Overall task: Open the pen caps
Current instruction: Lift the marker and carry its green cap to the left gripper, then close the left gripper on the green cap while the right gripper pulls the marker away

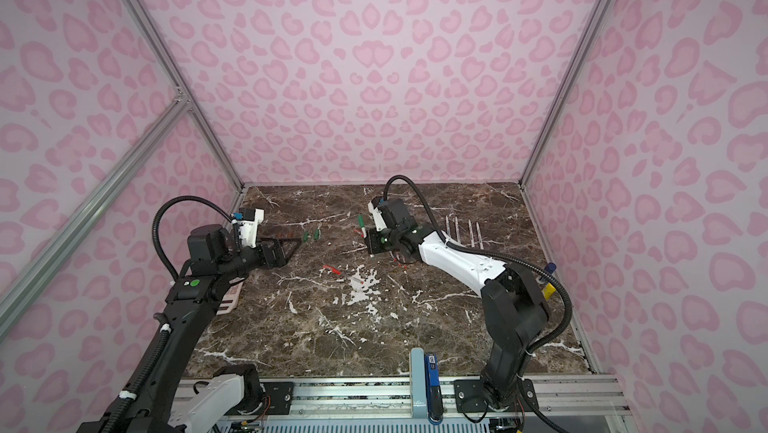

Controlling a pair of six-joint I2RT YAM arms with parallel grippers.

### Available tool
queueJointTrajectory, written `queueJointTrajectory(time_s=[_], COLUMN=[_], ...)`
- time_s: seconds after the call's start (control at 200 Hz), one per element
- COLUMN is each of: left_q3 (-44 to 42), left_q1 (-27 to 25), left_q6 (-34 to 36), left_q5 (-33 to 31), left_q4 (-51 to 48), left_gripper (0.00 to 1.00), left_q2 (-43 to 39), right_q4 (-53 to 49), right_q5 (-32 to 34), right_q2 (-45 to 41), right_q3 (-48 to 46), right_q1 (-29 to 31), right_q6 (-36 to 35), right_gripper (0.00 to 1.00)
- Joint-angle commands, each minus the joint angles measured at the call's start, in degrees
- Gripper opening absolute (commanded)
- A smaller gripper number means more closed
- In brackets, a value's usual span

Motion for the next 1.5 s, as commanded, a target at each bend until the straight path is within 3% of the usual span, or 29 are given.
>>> queueJointTrajectory(time_s=[0.0,0.355,0.54,0.785,0.945,1.08,1.18,1.325,1.495], left_q3=[-0.5,-2.2,-2.1,-2.0,-1.4,-2.0,-1.2,-2.0,-2.4], left_q1=[0.0,-1.3,-1.9,-2.2,-2.2,-2.1,-2.0,-2.0,-1.9], left_q6=[-4.1,-6.2,-6.3,-6.5,-6.6,-6.8,-6.5,-6.8,-7.9], left_q5=[8.0,15.9,15.9,15.2,14.6,14.2,13.4,13.9,14.1], left_q4=[5.4,10.5,10.8,11.1,10.0,11.0,9.4,10.7,11.6], left_gripper=[0.96,0.86,0.74,0.53,0.29,0.24,0.04,0.04,0.04], left_q2=[0.6,2.0,2.5,2.4,2.5,2.3,2.5,2.5,2.2], right_q4=[13.6,27.7,28.7,27.2,25.5,26.5,24.9,25.6,26.8], right_q5=[-2.9,-6.7,-7.7,-8.2,-7.9,-7.8,-7.4,-7.4,-6.8], right_q2=[-2.4,-4.4,-2.5,-0.5,0.2,0.3,0.0,0.0,0.6], right_q3=[-4.5,-10.1,-8.1,-5.6,-4.8,-6.1,-5.6,-5.8,-4.8], right_q1=[2.7,11.6,14.2,16.0,16.2,16.2,16.4,16.5,16.5], right_q6=[6.3,13.2,14.3,13.3,12.9,12.6,11.9,11.6,10.8], right_gripper=[0.03,0.03,0.03,0.02,0.02,0.02,0.02,0.04,0.22])
